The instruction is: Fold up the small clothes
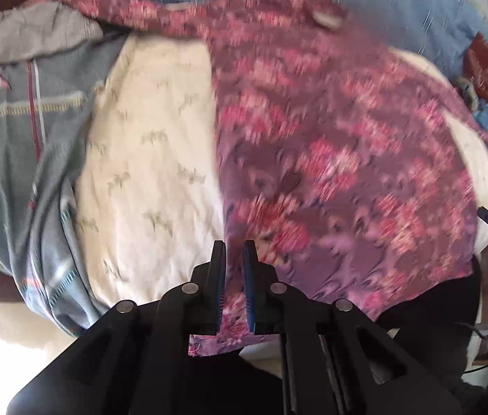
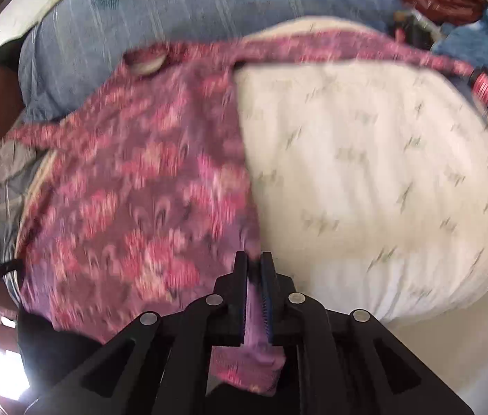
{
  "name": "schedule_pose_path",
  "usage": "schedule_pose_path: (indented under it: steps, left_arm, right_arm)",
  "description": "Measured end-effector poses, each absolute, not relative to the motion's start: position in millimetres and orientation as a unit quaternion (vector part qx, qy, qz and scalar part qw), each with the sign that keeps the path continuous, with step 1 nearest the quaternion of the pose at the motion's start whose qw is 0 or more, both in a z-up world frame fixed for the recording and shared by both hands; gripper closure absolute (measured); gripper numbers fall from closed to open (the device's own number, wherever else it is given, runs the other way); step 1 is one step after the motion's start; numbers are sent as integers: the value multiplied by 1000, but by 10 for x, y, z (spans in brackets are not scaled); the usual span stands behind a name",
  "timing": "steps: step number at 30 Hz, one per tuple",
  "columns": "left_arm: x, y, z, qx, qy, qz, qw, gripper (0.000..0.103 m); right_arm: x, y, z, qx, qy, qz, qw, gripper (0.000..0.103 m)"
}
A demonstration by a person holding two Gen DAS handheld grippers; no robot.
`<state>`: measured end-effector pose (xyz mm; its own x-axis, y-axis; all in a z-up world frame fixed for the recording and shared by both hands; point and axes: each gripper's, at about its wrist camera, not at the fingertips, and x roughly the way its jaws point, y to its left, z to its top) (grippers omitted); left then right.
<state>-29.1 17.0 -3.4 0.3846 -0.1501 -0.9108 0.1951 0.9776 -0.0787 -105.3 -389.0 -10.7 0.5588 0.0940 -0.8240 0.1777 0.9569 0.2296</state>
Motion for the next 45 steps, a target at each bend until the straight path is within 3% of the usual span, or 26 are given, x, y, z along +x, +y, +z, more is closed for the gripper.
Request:
schedule_pose_path:
  steps: [2, 4, 7, 13, 14, 15, 17, 21, 24, 28, 32, 38, 44, 45]
  left_arm:
    - [-159, 90, 163, 15, 512, -110, 852, 79]
    - [53, -31, 259, 15, 485, -106, 868, 45]
    - [446, -248, 236, 22, 466, -104, 879, 44]
    - [951, -668, -170, 52, 499, -83, 861, 44]
    - [988, -690, -225, 51, 511, -81, 854, 44]
    - [984, -672, -234, 47, 518, -82, 850, 44]
    - [990, -631, -194, 34, 510, -84, 855, 44]
    - [1071, -545, -297, 33, 504, -56, 861, 43]
    - [1096, -514, -435, 26, 507, -44, 861, 31]
    - [1082, -472, -398, 19, 515, -56, 855, 31]
    - [1049, -405, -376, 11, 518, -64, 853, 31]
    - [1030, -530, -396, 29, 512, -57, 857, 31]
    - [1065, -609, -352, 40, 512, -61, 856, 31]
    - [1080, -627, -331, 42, 510, -66, 856, 31]
  right_arm:
    - [-913, -3983, 51, 163, 440, -24, 883, 82]
    - [-641, -4040, 155, 184, 414, -14, 891, 75]
    - [-52, -3987, 79, 175, 423, -17, 889, 74]
    - [601, -3861, -300, 153, 447, -34, 881, 75]
    - [607, -3824, -284, 132, 431, -38, 892, 90]
    - [655, -3751, -273, 107, 432, -26, 895, 99]
    - [653, -3750, -217, 103, 422, -15, 901, 100]
    - [604, -4010, -253, 131, 406, -55, 903, 100]
    - [624, -4032, -342, 133, 407, -44, 902, 99]
    - [492, -4375, -125, 198, 381, -48, 902, 96]
    - [175, -5385, 84, 302, 313, -183, 882, 71]
    - [-19, -6526, -78, 402, 296, -280, 820, 62]
    - [355, -6747, -327, 436, 299, -279, 801, 64]
    - [439, -6773, -356, 426, 307, -296, 798, 79]
